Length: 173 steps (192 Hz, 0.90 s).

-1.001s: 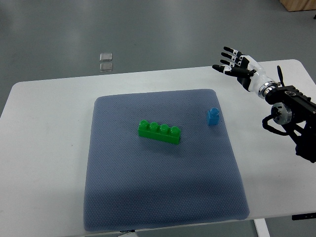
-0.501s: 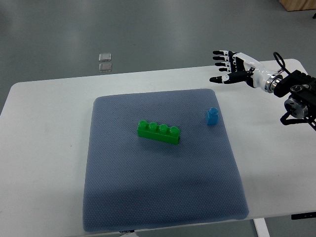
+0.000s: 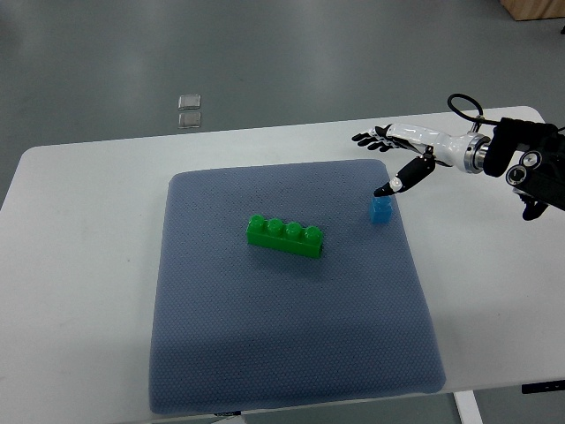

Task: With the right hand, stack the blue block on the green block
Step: 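Move the right hand toward the small blue block, then close the right hand fingers around the blue block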

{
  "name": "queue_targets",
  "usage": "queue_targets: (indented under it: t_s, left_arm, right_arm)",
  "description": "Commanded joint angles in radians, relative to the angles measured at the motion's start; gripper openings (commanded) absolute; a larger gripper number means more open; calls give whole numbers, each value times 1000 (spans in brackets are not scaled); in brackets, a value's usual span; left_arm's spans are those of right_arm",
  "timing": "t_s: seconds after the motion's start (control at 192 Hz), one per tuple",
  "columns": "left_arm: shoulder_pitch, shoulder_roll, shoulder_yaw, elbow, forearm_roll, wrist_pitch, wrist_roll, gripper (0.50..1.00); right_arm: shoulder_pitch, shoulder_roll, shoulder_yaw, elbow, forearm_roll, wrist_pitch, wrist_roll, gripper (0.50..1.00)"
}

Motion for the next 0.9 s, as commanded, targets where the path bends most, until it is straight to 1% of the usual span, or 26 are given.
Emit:
queue_targets:
  t_s: [0.0, 0.151, 0.261, 0.459, 0.61, 0.667, 0.897]
  left_arm:
    - [0, 0, 0, 0, 0, 1, 0, 1000]
    - [0, 0, 0, 0, 0, -1, 0, 1000]
    - [0, 0, 0, 0, 0, 1, 0, 1000]
    - [0, 0, 0, 0, 0, -1, 0, 1000]
    - [0, 0, 0, 0, 0, 1, 0, 1000]
    - [0, 0, 0, 0, 0, -1, 0, 1000]
    - [0, 0, 0, 0, 0, -1, 0, 1000]
  right_arm:
    - [-2, 9, -17, 0, -92, -2, -5, 911]
    - [-2, 11, -52, 0, -129, -11, -6, 901]
    - [-1, 9, -70, 0, -163, -14, -8, 883]
    - [-1, 18, -78, -11, -227, -20, -12, 838]
    - [-1, 37, -81, -27, -234, -51, -14, 809]
    - [1, 37, -93, -27, -234, -57, -25, 799]
    - [-1, 37, -100, -29, -235, -62, -32, 797]
